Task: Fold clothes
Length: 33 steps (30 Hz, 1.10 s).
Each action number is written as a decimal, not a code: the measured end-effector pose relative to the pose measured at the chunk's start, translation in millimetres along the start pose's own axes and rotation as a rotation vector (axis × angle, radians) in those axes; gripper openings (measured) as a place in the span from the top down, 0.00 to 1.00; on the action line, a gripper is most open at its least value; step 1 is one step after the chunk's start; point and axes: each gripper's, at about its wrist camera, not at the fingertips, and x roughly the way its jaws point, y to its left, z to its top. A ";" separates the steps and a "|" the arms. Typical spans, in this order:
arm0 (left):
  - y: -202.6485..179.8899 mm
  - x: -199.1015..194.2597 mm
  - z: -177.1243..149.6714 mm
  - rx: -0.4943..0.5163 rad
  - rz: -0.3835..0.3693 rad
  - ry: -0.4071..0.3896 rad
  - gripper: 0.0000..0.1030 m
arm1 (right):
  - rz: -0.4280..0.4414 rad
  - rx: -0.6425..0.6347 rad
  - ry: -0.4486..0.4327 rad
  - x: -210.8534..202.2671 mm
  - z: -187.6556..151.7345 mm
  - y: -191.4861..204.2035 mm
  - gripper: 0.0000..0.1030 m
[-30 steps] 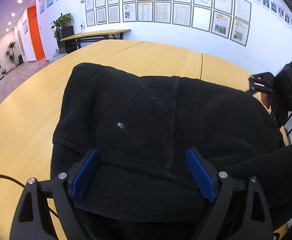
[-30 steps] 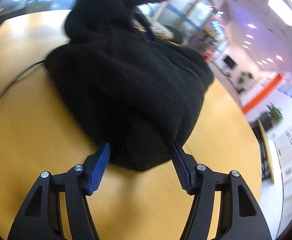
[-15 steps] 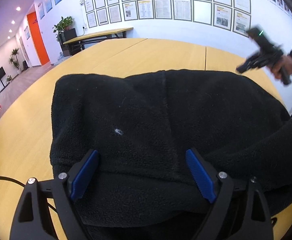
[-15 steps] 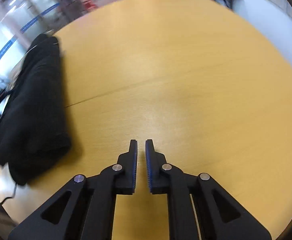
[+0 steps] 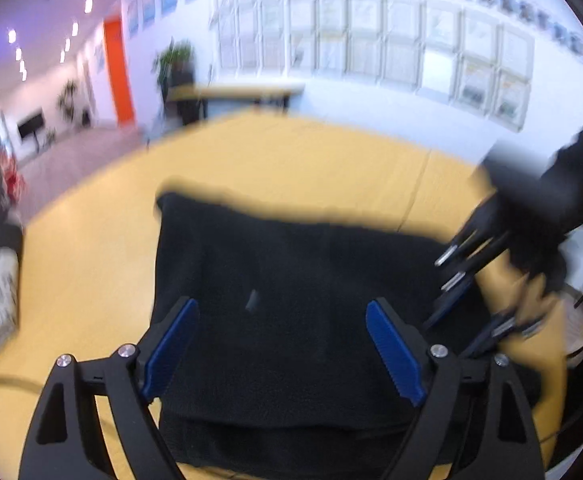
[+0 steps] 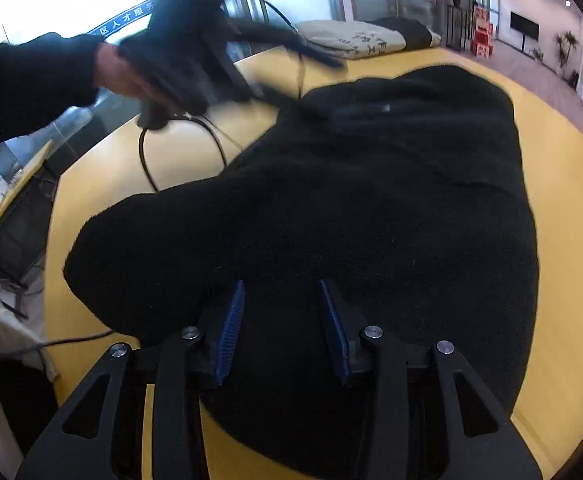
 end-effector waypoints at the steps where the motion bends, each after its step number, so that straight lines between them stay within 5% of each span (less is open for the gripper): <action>1: -10.3 -4.8 3.1 0.012 -0.008 -0.005 0.13 | 0.004 -0.010 -0.001 -0.7 -2.7 2.2 0.61; 7: -68.8 -31.2 18.6 0.074 -0.053 -0.033 0.13 | 0.137 0.129 -0.057 -15.6 -9.8 -21.4 0.63; 12: -75.0 -20.4 -5.1 -0.003 -0.051 -0.032 0.13 | 0.320 0.305 -0.081 -45.1 -17.2 -70.9 0.68; 17: -81.1 -9.6 -28.8 -0.081 -0.049 -0.030 0.09 | 0.422 0.190 -0.087 -93.7 16.8 -77.1 0.60; 23: -88.6 3.3 -57.2 -0.174 -0.046 -0.028 0.01 | 0.648 0.041 0.030 -92.8 53.7 -4.5 0.55; 27: -85.8 -5.5 -59.6 -0.296 -0.026 -0.040 0.01 | 0.685 0.149 0.023 -95.3 41.3 21.9 0.55; 33: -74.0 -40.7 -46.4 -0.549 0.029 -0.076 0.04 | 0.605 0.306 0.014 -171.7 21.7 -26.7 0.54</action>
